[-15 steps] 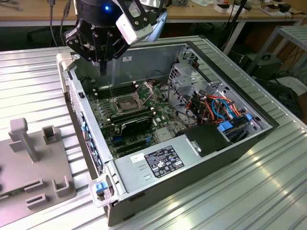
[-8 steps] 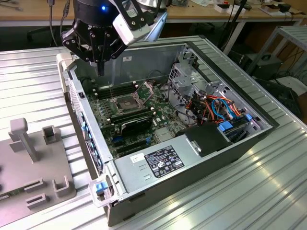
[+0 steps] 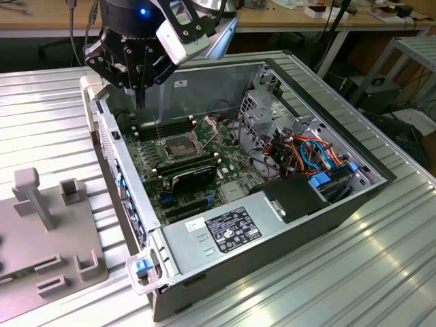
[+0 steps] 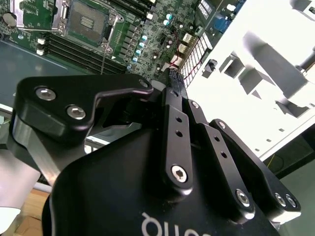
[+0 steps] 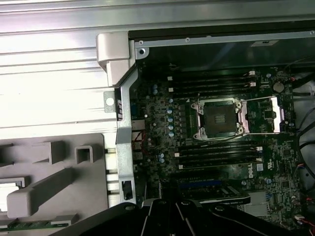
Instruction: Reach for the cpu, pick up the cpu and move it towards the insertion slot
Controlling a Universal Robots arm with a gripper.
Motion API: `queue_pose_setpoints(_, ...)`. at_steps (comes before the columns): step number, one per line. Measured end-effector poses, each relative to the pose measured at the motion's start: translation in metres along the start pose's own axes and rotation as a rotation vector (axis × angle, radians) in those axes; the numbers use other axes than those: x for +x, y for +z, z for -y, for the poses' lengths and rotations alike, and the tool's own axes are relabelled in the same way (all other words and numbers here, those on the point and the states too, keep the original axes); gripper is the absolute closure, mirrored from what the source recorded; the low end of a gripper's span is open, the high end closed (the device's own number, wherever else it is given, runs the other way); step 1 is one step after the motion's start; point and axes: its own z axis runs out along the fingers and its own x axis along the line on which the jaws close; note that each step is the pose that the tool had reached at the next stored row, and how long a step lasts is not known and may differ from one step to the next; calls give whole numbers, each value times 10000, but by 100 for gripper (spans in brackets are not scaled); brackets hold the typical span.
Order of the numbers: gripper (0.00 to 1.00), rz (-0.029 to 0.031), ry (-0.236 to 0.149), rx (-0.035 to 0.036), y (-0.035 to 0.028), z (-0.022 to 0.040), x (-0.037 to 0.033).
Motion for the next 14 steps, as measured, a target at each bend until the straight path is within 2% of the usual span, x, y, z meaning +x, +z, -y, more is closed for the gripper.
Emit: queue_pose_setpoints(14, 89, 0, -1, 0, -2, 5, 66)
